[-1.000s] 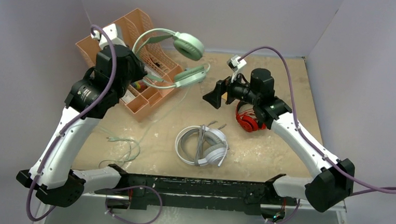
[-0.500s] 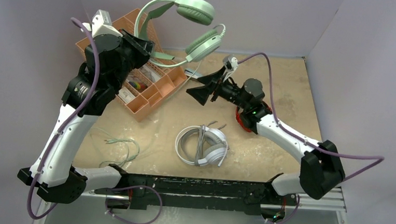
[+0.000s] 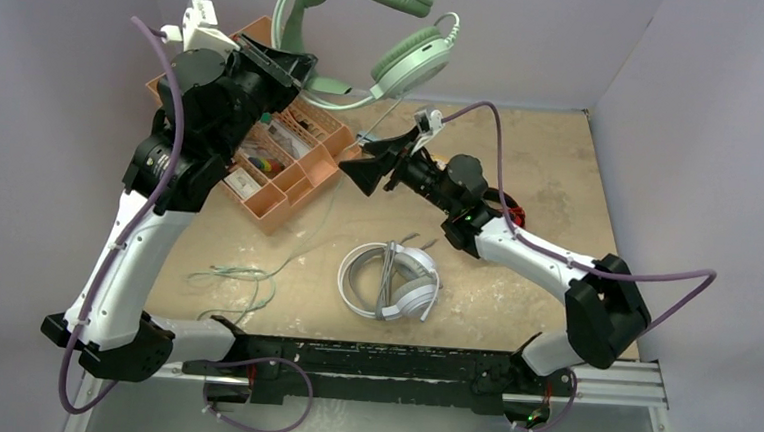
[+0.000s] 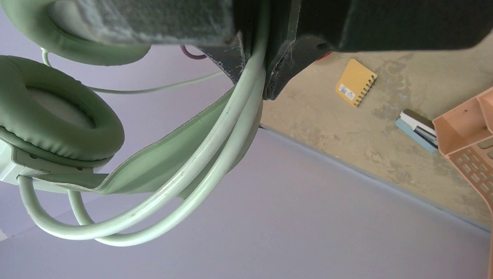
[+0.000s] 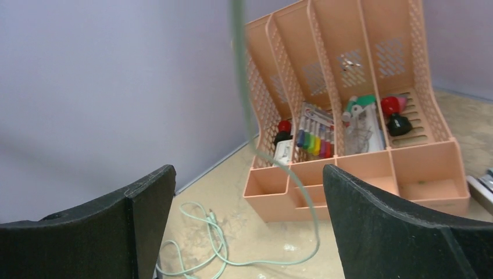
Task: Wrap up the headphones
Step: Wrap the headphones cable around the headphones.
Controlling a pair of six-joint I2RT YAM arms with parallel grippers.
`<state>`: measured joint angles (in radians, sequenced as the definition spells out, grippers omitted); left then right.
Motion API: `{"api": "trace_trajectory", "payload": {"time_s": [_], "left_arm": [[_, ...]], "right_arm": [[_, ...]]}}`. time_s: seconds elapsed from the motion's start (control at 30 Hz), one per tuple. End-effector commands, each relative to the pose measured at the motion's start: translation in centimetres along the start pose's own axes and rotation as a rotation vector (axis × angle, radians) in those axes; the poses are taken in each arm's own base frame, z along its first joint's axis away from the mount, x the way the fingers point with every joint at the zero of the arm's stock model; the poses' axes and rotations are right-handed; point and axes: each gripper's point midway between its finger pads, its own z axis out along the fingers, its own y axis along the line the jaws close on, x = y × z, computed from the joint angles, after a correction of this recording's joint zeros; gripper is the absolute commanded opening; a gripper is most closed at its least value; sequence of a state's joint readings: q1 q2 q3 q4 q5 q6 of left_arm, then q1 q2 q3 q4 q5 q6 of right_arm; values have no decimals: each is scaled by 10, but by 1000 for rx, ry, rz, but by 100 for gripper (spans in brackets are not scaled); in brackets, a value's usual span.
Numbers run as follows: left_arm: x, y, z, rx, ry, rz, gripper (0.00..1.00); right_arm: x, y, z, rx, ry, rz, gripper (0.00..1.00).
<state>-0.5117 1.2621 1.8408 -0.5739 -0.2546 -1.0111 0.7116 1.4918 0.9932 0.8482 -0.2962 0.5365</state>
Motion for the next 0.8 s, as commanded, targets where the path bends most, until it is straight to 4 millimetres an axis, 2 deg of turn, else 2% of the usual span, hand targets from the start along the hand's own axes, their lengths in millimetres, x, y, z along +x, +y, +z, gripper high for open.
{"api": "trace_trajectory", "payload": {"time_s": [0.0,0.17,0.27,0.4,0.5,0.53,0.6,0.77], "left_arm": [[-43,-60,-30,223,-104,-133,0],[-41,-63,-37,261,-95,-195,0],[-40,-67,-41,280,-83,-215,0],[-47,-69,-47,308,-114,-250,0],[-55,-74,-50,337,-151,-272,0],[-58,-76,-49,345,-162,-282,0],[-62,-79,-47,363,-183,-303,0],[-74,-73,-33,359,-286,-321,0]], "right_arm": [[-37,3,-10,46,-98,-105,97],[-42,-2,-3,34,-151,-171,96],[-44,-8,9,32,-190,-180,91],[-35,-38,18,123,-256,-91,70],[-15,-47,36,114,-230,-32,57],[-7,-51,43,117,-210,-17,50],[6,-49,54,93,-174,17,29],[41,-26,72,45,-78,3,15]]}}
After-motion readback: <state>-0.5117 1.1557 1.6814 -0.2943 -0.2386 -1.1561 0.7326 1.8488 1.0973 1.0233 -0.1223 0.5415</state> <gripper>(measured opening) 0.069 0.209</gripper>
